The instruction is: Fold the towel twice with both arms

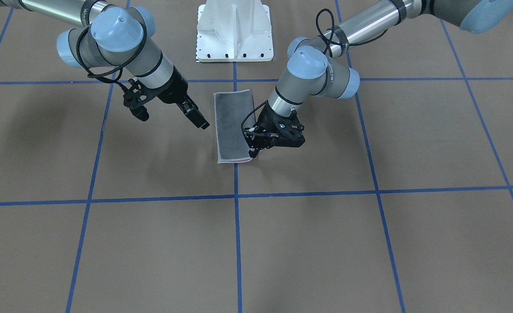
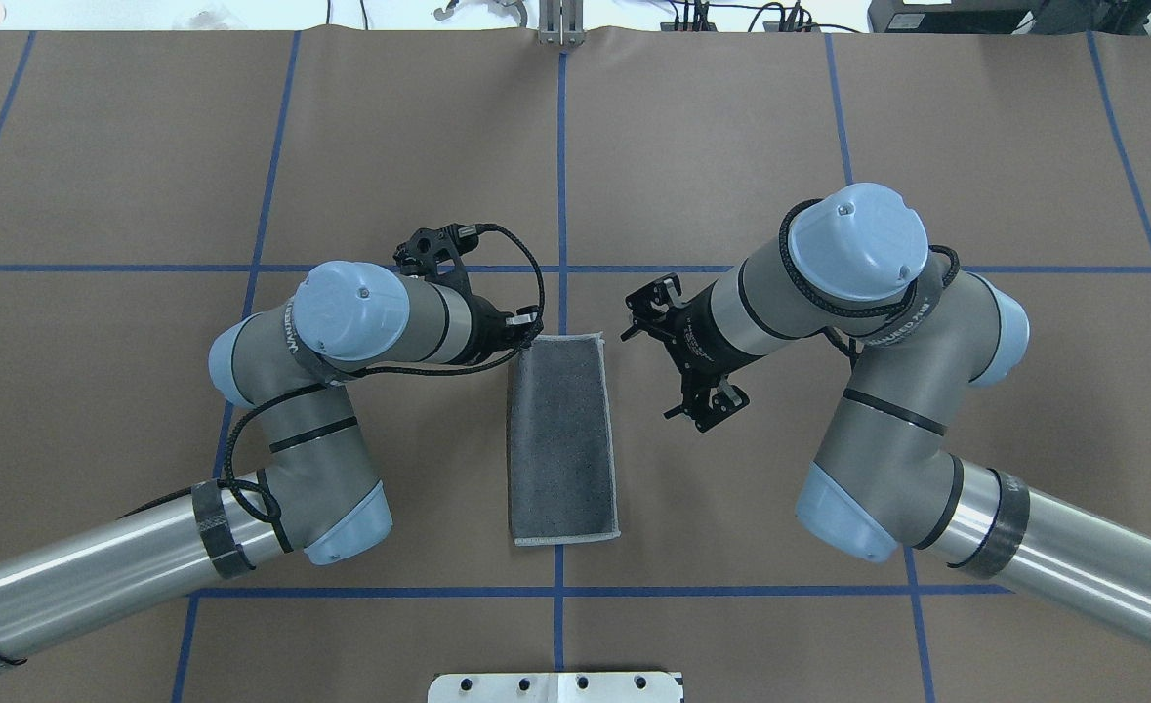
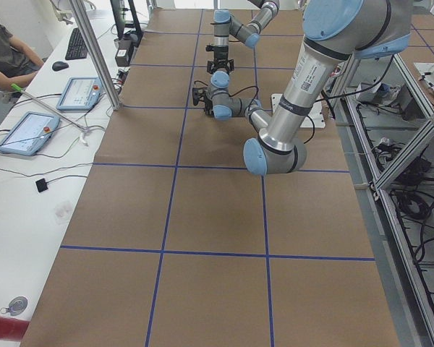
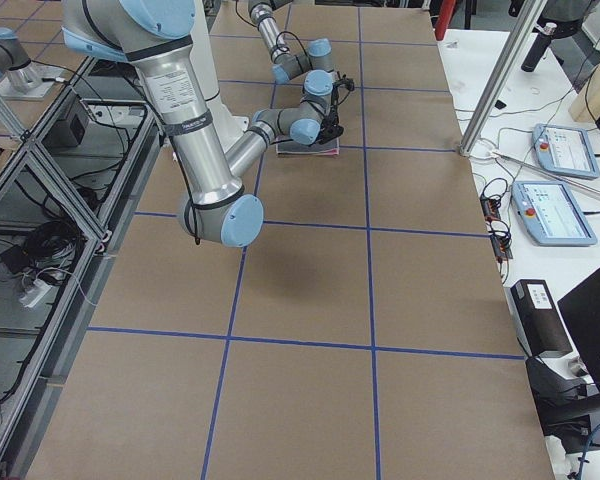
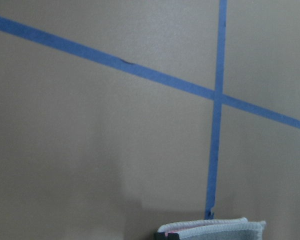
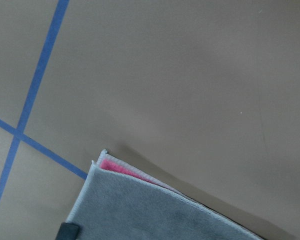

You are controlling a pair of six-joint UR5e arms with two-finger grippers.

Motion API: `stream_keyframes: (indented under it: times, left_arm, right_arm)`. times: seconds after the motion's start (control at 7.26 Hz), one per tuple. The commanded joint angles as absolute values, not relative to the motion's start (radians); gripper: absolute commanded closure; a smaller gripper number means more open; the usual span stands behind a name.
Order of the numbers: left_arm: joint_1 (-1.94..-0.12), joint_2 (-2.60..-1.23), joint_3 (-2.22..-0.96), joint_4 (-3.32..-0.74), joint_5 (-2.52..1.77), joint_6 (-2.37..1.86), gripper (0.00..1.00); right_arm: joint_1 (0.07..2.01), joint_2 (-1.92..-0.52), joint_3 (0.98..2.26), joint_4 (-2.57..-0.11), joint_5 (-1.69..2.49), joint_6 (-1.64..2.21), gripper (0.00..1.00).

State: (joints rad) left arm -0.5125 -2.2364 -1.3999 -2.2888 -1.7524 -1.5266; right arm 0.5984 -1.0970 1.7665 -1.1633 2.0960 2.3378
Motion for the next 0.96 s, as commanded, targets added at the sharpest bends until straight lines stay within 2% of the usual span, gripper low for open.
stream_keyframes:
  times: [0.0, 0.14, 0.28, 0.55, 0.83]
  left_arm:
    - [-0.526, -2.282, -1.348, -2.289, -1.75, -1.528, 1.0]
    - [-0.532, -2.289, -1.347, -2.287, -1.75, -1.526, 0.77]
    - [-0.535, -2.289, -1.347, -2.29, -1.752, -1.525, 0.01]
    - [-0.548, -2.278, -1.377, -2.287, -1.767, -1.523, 0.0]
    - [-0.555, -2.113, -1.556, -2.281, -1.816, -1.537, 0.0]
  right_arm:
    - [0.636, -1.112, 1.773, -1.163, 2.154, 2.338, 0.0]
    - [0.635, -1.117, 1.773, -1.163, 2.154, 2.338, 0.0]
    - [0.637, -1.115, 1.773, -1.163, 2.154, 2.338, 0.0]
    - [0.641, -1.115, 1.773, -1.163, 2.154, 2.338, 0.0]
    - [0.658, -1.114, 1.786, -1.161, 2.151, 2.338, 0.0]
